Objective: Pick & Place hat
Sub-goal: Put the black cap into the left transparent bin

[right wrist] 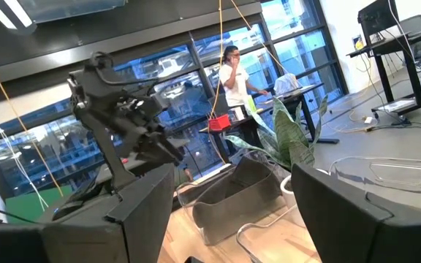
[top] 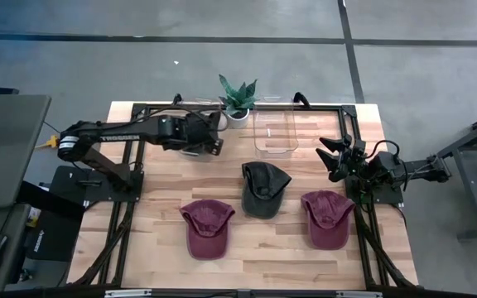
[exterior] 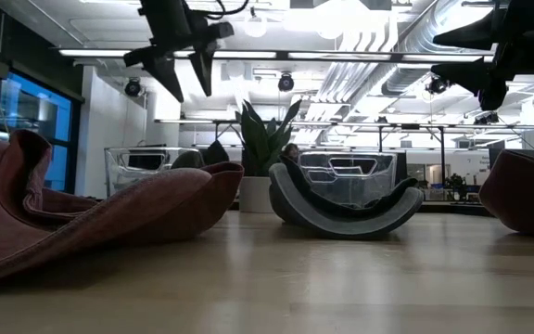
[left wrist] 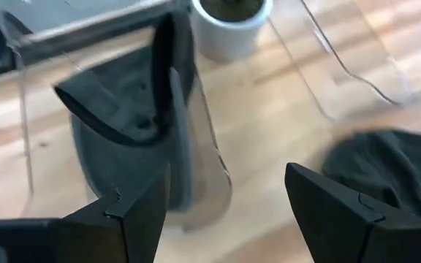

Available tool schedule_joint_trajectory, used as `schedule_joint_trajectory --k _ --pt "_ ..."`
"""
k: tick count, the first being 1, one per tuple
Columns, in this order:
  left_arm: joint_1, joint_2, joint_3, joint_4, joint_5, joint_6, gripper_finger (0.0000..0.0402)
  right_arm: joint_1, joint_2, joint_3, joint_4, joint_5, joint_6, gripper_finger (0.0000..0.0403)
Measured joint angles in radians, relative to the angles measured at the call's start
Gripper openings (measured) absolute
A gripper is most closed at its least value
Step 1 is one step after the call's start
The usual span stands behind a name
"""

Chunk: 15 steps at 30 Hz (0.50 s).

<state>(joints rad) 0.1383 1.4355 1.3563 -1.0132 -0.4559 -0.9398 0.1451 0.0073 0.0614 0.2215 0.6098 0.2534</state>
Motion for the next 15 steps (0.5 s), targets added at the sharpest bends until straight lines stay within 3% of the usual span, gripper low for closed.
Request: schedule_joint_trajectory --k 15 --pt "-0.058 -0.094 0.0 -0.086 0.224 0.071 0.0261 0.0 0.0 0.0 0.0 0.0 0.0 0.0271"
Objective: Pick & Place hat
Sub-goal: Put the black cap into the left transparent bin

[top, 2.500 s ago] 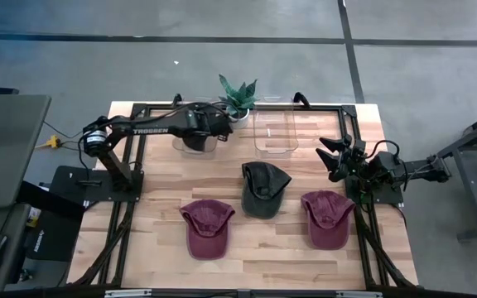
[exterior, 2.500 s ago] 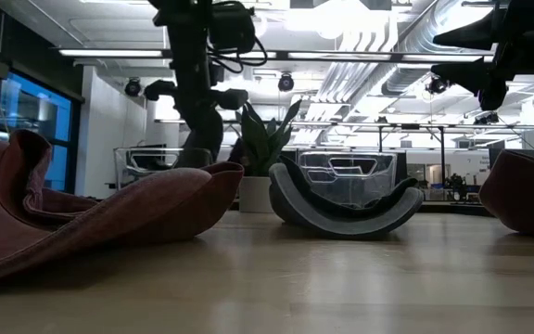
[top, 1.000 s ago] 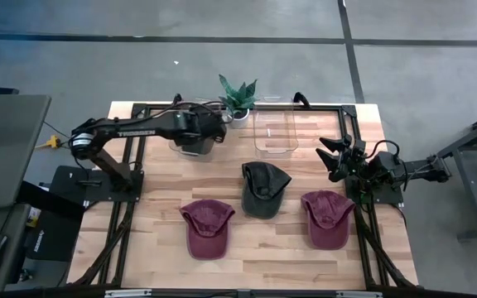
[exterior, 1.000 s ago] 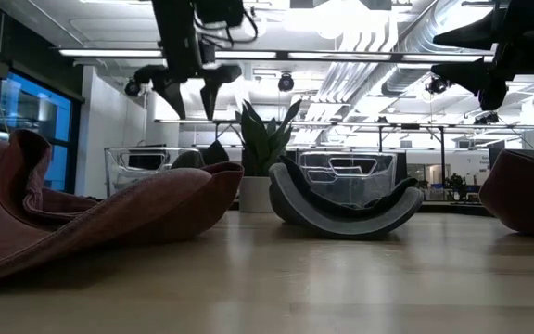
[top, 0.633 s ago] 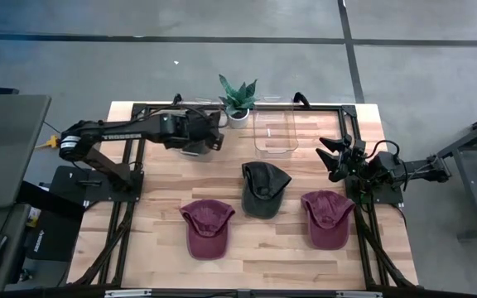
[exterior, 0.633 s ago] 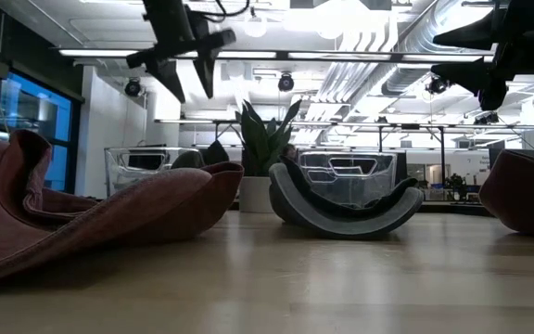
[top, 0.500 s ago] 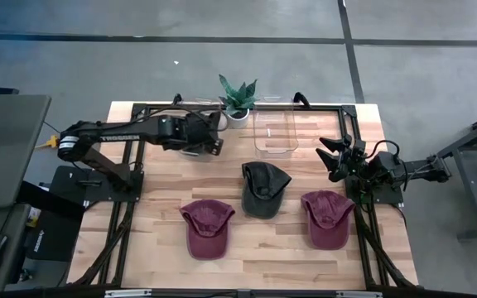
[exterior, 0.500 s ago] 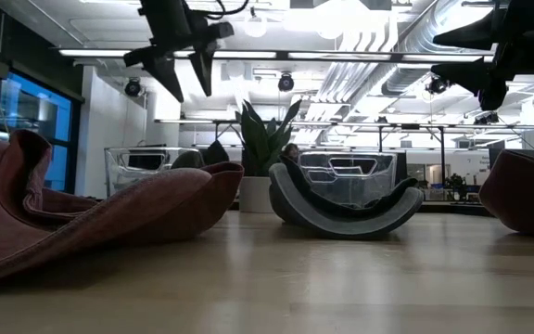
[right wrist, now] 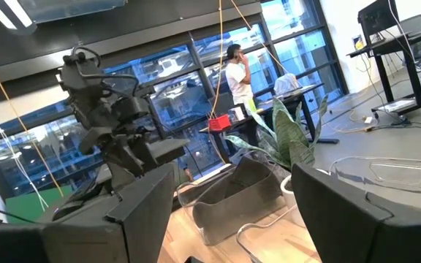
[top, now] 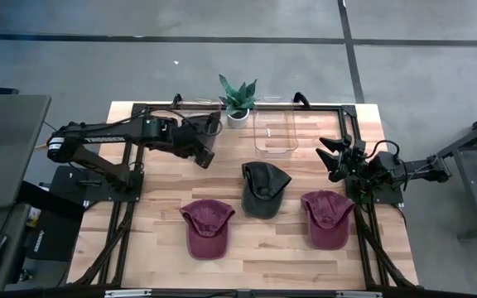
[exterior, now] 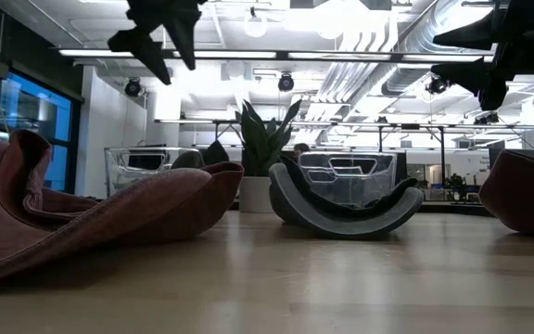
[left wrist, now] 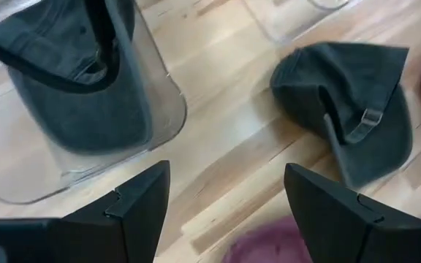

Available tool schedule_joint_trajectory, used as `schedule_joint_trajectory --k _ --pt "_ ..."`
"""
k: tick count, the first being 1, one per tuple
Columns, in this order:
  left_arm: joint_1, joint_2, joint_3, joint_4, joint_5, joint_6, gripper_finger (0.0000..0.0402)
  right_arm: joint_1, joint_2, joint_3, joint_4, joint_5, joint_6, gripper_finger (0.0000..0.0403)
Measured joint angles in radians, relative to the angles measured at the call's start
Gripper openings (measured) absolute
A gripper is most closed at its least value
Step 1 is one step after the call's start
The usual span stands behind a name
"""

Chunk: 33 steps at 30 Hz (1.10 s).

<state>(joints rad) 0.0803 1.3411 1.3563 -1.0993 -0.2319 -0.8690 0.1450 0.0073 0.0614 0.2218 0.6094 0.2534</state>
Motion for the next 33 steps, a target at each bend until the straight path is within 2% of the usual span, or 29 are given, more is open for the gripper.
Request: schedule_joint_trajectory --k 4,10,14,16,19,22,23,26,28,31,33 --pt "-0.021 -0.027 -0.009 -0.066 0.008 -0.004 0.0261 0.0 0.0 0.0 0.0 0.0 0.0 0.0271" --pt "-0.051 -0.125 -0.108 -0.019 0.016 -0.042 0.0261 0.0 0.0 0.0 0.0 0.0 0.0 0.0271" --pt "-0.057 -0.238 -0.235 0.008 0.021 -0.078 0.0261 0.0 0.0 0.0 -0.002 0.0 0.0 0.0271" --pt "-0.056 -0.296 -0.294 0.078 0.03 -0.084 0.0261 0.0 0.0 0.0 0.0 0.0 0.0 0.0271" --pt "-0.057 -0.383 -0.394 0.098 0.089 -0.106 0.0261 0.0 0.0 0.0 -0.008 0.002 0.0 0.0271" --pt "-0.067 -0.478 -0.481 0.206 0.145 -0.108 0.0261 0.0 0.001 0.0 -0.007 0.003 0.0 0.0271" --pt "-0.074 -0.513 -0.513 0.199 0.15 -0.108 0.0261 0.0 0.001 0.0 -0.008 0.003 0.0 0.0271" --pt "-0.109 -0.597 -0.589 0.325 0.156 -0.096 0.0261 0.0 0.004 0.0 -0.008 0.003 0.0 0.0271" --pt "-0.135 -0.659 -0.65 0.306 0.166 -0.094 0.0261 0.0 0.006 0.0 -0.01 0.002 0.0 0.0271" --pt "-0.187 -0.738 -0.709 0.361 0.195 -0.108 0.0261 0.0 0.006 0.0 -0.009 0.003 0.0 0.0271" --pt "-0.219 -0.791 -0.754 0.325 0.199 -0.132 0.0261 0.0 0.006 0.0 -0.009 0.003 0.0 0.0271"
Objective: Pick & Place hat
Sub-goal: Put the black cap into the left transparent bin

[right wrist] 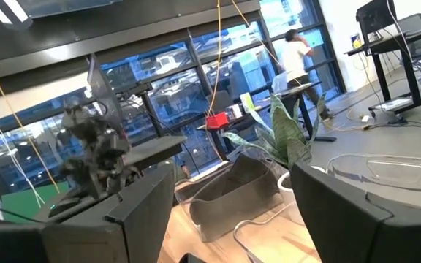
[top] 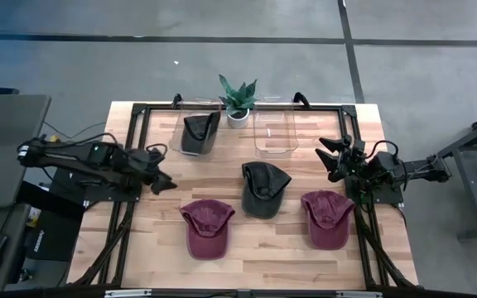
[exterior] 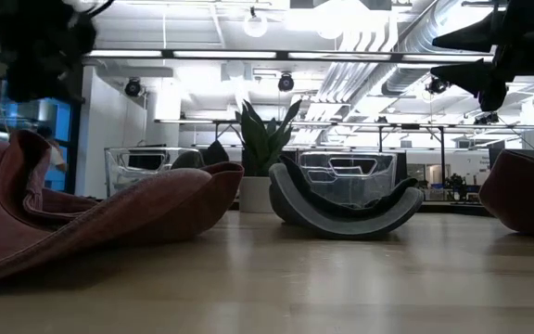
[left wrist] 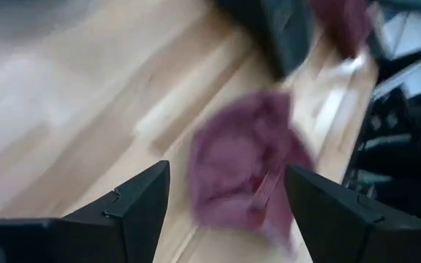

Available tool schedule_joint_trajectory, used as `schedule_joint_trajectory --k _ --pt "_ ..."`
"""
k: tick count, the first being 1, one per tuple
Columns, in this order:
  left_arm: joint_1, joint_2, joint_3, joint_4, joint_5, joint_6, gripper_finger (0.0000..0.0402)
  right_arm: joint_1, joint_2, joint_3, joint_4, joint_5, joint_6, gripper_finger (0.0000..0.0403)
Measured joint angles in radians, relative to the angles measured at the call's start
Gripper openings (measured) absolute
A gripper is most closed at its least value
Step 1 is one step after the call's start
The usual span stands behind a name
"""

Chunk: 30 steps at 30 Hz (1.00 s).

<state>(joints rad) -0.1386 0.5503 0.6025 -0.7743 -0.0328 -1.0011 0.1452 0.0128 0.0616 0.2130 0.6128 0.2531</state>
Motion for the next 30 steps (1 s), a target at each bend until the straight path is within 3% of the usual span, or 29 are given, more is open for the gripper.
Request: schedule_joint_trajectory --k 9,30 --pt "-0.109 -0.106 -0.077 0.059 -0.012 -0.062 0.0261 0.0 0.0 0.0 -0.001 0.0 0.0 0.0271" --pt "-0.31 0.073 -0.077 0.219 -0.116 -0.087 0.0261 0.0 0.0 0.0 -0.002 0.0 0.0 0.0271"
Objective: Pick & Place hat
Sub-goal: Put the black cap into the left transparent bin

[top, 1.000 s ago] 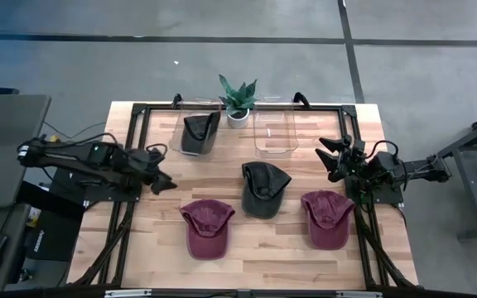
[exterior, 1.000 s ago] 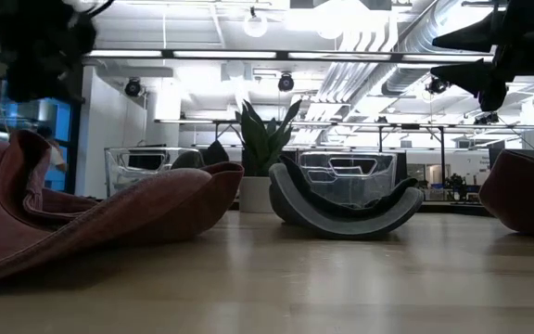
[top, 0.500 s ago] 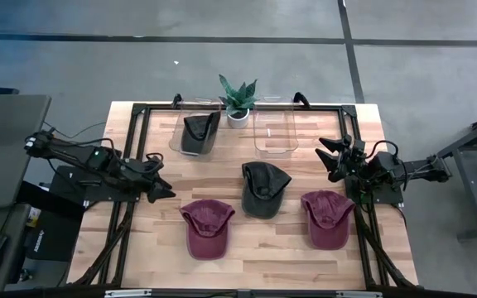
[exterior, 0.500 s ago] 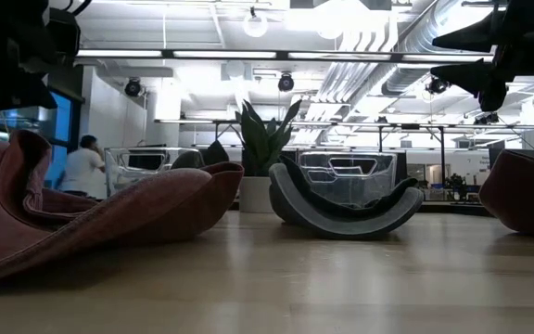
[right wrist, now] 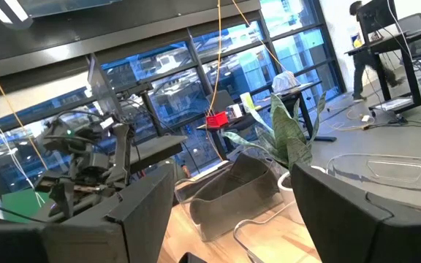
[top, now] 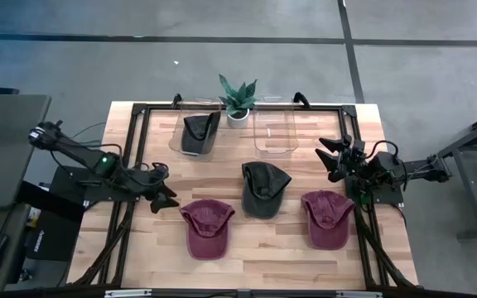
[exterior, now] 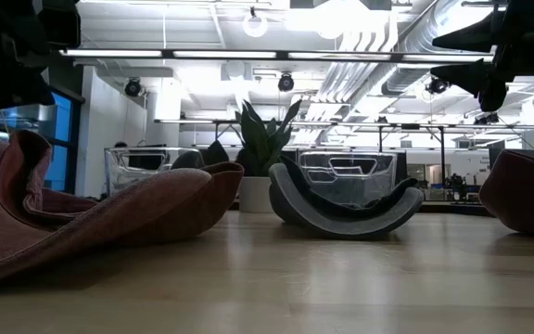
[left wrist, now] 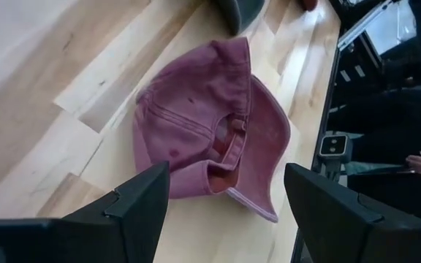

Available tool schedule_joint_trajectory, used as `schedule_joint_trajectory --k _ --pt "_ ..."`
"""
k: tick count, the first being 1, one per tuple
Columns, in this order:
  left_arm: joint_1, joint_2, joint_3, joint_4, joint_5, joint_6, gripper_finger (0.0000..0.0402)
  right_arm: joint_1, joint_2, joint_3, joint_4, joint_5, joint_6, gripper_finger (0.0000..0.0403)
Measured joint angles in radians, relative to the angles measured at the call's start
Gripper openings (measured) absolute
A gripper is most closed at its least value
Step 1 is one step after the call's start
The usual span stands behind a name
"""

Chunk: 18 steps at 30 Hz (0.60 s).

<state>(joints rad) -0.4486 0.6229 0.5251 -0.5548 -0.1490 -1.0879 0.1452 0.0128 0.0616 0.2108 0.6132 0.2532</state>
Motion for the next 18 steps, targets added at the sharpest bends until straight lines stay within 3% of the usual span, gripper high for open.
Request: schedule_joint_trajectory --k 18 --pt "-0.058 0.185 0.001 0.223 -0.004 -0.042 0.0261 0.0 0.0 0.0 0.0 0.0 0.0 0.0271"
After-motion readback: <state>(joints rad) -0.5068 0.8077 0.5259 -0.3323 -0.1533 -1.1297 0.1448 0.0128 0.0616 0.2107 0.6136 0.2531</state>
